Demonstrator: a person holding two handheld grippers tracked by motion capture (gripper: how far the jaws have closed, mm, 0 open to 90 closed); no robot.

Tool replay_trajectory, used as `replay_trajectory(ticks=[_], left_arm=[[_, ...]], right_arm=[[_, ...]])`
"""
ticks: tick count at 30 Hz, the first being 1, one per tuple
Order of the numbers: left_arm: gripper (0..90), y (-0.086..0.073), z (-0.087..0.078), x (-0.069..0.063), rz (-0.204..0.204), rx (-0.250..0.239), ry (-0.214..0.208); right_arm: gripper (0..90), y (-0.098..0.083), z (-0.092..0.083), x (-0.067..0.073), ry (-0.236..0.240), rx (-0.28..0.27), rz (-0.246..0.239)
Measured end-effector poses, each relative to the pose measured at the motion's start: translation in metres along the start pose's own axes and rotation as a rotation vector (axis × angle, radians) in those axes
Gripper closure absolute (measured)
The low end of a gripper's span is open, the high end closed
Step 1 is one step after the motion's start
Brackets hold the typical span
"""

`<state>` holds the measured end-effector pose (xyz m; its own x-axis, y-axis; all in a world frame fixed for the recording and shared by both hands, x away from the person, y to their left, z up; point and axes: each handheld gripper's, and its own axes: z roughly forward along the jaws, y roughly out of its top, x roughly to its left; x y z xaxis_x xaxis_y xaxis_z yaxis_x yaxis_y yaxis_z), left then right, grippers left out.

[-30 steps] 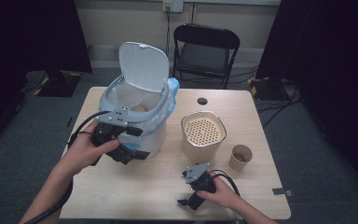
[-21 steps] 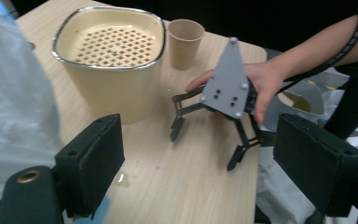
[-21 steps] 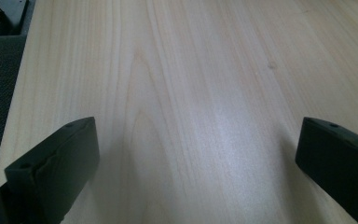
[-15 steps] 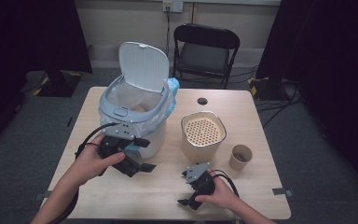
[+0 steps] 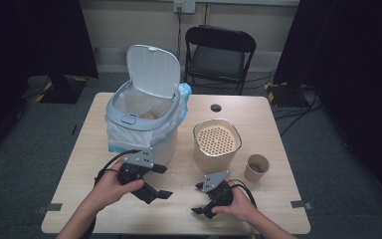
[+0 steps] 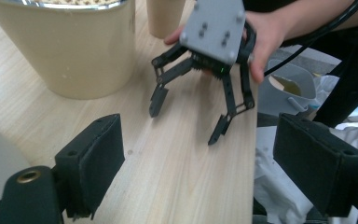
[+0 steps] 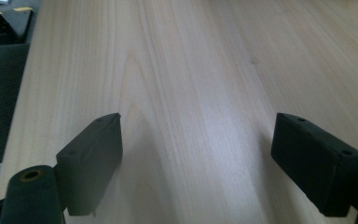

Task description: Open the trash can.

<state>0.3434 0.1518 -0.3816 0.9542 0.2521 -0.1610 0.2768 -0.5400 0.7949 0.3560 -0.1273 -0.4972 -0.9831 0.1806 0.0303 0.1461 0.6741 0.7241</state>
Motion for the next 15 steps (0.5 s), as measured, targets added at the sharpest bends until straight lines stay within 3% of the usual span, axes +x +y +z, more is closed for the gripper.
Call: replay_trajectory(ticks=[7, 15], left_arm=[[15.7, -0.014, 0.017, 0.003, 0.021, 0.011, 0.01], [15.8, -0.033, 0.034, 0.01, 0.007, 0.048, 0.008]], right_arm=[[14.3, -0.004, -0.014, -0.005, 0.004, -0.009, 0.018], [14.3, -0.007, -0.027, -0.007, -0.008, -0.029, 0.048]])
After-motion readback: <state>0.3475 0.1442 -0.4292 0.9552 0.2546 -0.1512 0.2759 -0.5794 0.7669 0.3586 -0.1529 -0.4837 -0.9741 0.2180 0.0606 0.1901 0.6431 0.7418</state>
